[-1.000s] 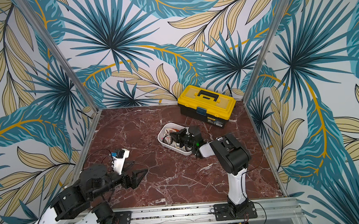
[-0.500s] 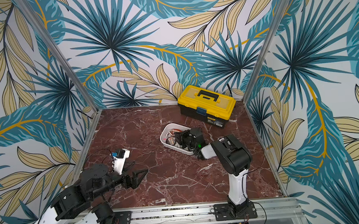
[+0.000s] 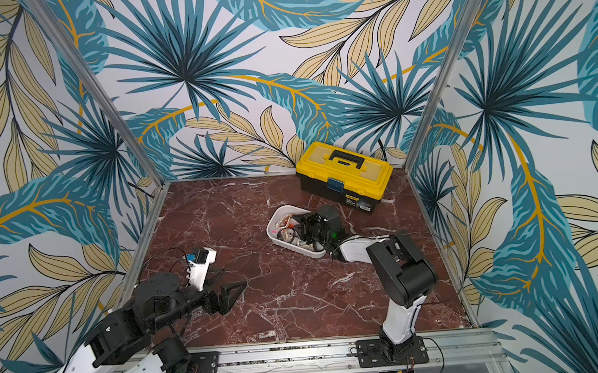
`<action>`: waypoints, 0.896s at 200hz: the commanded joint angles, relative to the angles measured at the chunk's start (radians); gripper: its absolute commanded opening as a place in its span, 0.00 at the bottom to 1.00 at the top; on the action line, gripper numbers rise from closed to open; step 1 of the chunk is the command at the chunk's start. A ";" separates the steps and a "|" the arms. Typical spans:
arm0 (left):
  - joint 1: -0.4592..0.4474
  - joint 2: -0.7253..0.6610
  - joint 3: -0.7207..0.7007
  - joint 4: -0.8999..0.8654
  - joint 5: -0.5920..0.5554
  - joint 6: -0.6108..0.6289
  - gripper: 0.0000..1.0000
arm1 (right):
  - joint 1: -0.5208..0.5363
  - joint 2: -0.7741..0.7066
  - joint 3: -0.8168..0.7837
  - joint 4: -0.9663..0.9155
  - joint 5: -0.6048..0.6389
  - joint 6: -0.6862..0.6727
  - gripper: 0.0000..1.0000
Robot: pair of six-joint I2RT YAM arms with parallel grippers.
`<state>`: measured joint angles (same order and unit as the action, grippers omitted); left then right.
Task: Put the watch into the storage box
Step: Place the watch in the storage box, then adjust the watch in the storage box.
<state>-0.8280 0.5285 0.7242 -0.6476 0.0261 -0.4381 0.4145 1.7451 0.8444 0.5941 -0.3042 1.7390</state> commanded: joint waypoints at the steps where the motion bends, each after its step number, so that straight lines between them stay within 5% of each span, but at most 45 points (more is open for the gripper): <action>1: -0.003 -0.002 -0.012 0.011 0.004 0.005 1.00 | -0.001 -0.081 0.070 -0.186 0.002 -0.122 0.42; 25: -0.002 -0.005 -0.014 0.009 -0.004 0.006 1.00 | 0.008 -0.117 0.269 -0.592 -0.003 -0.421 0.40; 37: -0.002 -0.008 -0.012 0.009 -0.005 0.006 1.00 | 0.027 -0.100 0.389 -0.816 0.041 -0.588 0.32; 59: -0.002 -0.012 -0.014 0.011 -0.009 0.005 1.00 | 0.045 -0.023 0.531 -1.020 0.060 -0.736 0.00; 71: -0.003 -0.012 -0.014 0.011 -0.011 0.004 1.00 | 0.057 0.023 0.596 -1.090 0.076 -0.798 0.00; 179: -0.002 -0.005 -0.012 0.006 -0.020 0.004 1.00 | 0.072 0.278 0.799 -1.149 0.073 -0.868 0.00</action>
<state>-0.8280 0.5274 0.7242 -0.6476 0.0181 -0.4381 0.4843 2.0003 1.6058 -0.5377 -0.2543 0.8932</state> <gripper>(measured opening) 0.999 0.043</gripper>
